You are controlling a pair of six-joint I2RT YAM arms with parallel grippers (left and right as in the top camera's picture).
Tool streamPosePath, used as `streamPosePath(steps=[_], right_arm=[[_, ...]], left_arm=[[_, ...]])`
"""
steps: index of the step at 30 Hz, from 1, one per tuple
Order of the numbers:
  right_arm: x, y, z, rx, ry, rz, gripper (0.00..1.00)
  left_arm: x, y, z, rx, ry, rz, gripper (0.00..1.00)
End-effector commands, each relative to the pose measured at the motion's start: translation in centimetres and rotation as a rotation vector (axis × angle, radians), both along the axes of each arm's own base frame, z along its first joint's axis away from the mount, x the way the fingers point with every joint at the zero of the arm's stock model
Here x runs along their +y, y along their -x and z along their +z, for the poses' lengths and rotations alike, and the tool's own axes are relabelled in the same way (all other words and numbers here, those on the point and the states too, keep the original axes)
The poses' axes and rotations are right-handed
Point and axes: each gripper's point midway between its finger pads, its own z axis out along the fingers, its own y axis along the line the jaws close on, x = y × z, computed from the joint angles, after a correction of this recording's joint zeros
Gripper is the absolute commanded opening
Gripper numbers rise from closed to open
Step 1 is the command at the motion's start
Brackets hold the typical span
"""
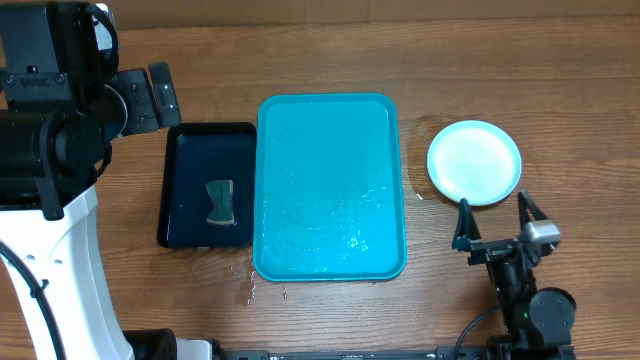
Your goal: Clean dirty plates on tray and stack at the side
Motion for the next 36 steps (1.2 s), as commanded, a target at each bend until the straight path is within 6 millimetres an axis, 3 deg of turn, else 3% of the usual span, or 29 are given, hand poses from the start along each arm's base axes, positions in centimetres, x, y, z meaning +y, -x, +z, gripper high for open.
streamPosePath(steps=[1, 13, 36], right_arm=[[-0.01, -0.06, -2.52, 0.093, -0.006, -0.004, 1.00], [-0.01, -0.06, -2.67, 0.085, 0.093, -0.006, 1.00], [-0.71, -0.14, -2.64, 0.085, 0.091, -0.034, 1.00]], left_arm=[[0.06, -0.19, -0.07, 0.006, -0.020, -0.014, 1.00], [0.06, -0.19, -0.07, 0.006, -0.020, -0.014, 1.00], [0.06, -0.21, -0.09, 0.007, -0.020, -0.014, 1.00]])
